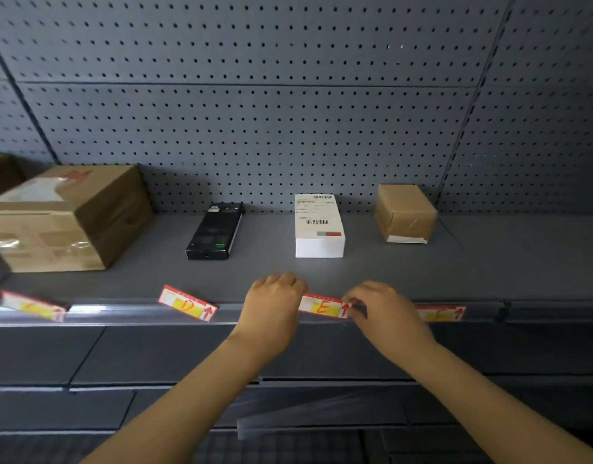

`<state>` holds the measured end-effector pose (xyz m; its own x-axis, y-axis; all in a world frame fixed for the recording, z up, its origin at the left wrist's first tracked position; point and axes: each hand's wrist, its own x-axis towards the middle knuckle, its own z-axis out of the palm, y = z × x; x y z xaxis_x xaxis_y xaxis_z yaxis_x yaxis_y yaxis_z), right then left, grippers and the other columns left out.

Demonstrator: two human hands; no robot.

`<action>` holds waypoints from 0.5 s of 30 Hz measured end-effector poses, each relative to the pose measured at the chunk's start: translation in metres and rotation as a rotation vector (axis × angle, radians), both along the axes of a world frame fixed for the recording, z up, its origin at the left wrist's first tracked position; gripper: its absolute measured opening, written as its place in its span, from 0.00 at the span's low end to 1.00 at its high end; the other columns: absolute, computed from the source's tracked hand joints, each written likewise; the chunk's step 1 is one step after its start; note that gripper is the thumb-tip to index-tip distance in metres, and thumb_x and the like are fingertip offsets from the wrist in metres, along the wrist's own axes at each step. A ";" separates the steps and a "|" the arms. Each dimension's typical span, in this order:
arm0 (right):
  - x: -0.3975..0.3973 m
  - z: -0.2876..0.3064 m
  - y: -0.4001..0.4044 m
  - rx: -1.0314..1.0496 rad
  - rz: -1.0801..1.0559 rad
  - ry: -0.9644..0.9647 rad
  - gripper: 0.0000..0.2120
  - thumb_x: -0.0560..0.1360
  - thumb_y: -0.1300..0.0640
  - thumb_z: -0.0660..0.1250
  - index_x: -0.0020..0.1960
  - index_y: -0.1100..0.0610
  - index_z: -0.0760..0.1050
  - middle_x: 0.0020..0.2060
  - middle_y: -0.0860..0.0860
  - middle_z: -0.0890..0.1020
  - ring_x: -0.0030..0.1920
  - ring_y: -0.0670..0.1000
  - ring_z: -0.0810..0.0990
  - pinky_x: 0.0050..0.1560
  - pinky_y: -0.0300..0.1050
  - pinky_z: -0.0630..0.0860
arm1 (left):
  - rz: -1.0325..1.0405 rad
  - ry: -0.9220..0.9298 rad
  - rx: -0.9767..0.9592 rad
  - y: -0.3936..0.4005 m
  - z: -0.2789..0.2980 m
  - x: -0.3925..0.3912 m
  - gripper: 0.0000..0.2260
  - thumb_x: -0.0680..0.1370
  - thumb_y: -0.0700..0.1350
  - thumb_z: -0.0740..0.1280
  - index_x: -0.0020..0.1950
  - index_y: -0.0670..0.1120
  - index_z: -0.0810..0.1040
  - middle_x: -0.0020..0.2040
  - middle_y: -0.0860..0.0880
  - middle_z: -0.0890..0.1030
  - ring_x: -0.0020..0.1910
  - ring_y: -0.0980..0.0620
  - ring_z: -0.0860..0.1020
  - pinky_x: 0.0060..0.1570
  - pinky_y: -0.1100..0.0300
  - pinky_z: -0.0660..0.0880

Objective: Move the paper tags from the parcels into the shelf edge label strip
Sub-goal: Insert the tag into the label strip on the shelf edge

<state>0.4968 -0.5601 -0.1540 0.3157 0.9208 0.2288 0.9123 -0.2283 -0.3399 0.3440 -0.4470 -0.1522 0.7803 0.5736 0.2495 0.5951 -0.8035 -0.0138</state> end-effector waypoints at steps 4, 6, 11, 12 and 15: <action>-0.003 -0.003 0.006 -0.029 -0.019 -0.024 0.10 0.76 0.56 0.66 0.57 0.54 0.78 0.53 0.50 0.80 0.52 0.49 0.78 0.51 0.40 0.76 | -0.036 0.005 -0.017 0.006 -0.005 0.007 0.16 0.76 0.43 0.68 0.63 0.49 0.73 0.59 0.48 0.77 0.56 0.48 0.76 0.55 0.58 0.72; -0.003 -0.003 0.009 -0.045 -0.025 -0.027 0.10 0.77 0.56 0.66 0.57 0.54 0.78 0.53 0.50 0.80 0.51 0.48 0.78 0.51 0.40 0.76 | -0.040 0.001 -0.029 0.007 -0.006 0.010 0.15 0.76 0.42 0.67 0.63 0.48 0.73 0.59 0.48 0.77 0.56 0.48 0.76 0.55 0.57 0.72; -0.003 -0.004 0.013 -0.022 0.005 -0.062 0.09 0.77 0.57 0.65 0.56 0.55 0.78 0.52 0.51 0.80 0.50 0.49 0.78 0.47 0.38 0.72 | -0.089 -0.044 0.014 0.004 -0.005 0.010 0.07 0.68 0.39 0.74 0.44 0.46 0.80 0.43 0.46 0.79 0.40 0.47 0.78 0.36 0.59 0.69; -0.004 -0.004 0.014 -0.020 0.017 -0.077 0.09 0.77 0.58 0.65 0.56 0.55 0.78 0.52 0.51 0.81 0.50 0.50 0.78 0.46 0.38 0.71 | -0.103 -0.011 0.015 0.004 -0.006 0.010 0.10 0.60 0.38 0.78 0.36 0.46 0.80 0.35 0.47 0.79 0.32 0.48 0.77 0.30 0.61 0.68; -0.003 -0.006 0.015 -0.004 0.051 -0.115 0.07 0.76 0.60 0.66 0.53 0.56 0.78 0.50 0.52 0.81 0.49 0.52 0.79 0.43 0.39 0.71 | -0.088 0.004 0.027 0.003 -0.014 0.009 0.16 0.47 0.34 0.80 0.25 0.47 0.77 0.25 0.48 0.75 0.21 0.49 0.73 0.23 0.65 0.62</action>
<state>0.4938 -0.5452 -0.1602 0.2405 0.9359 0.2575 0.9556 -0.1818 -0.2318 0.3533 -0.4439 -0.1657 0.8281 0.4961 0.2608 0.5225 -0.8518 -0.0388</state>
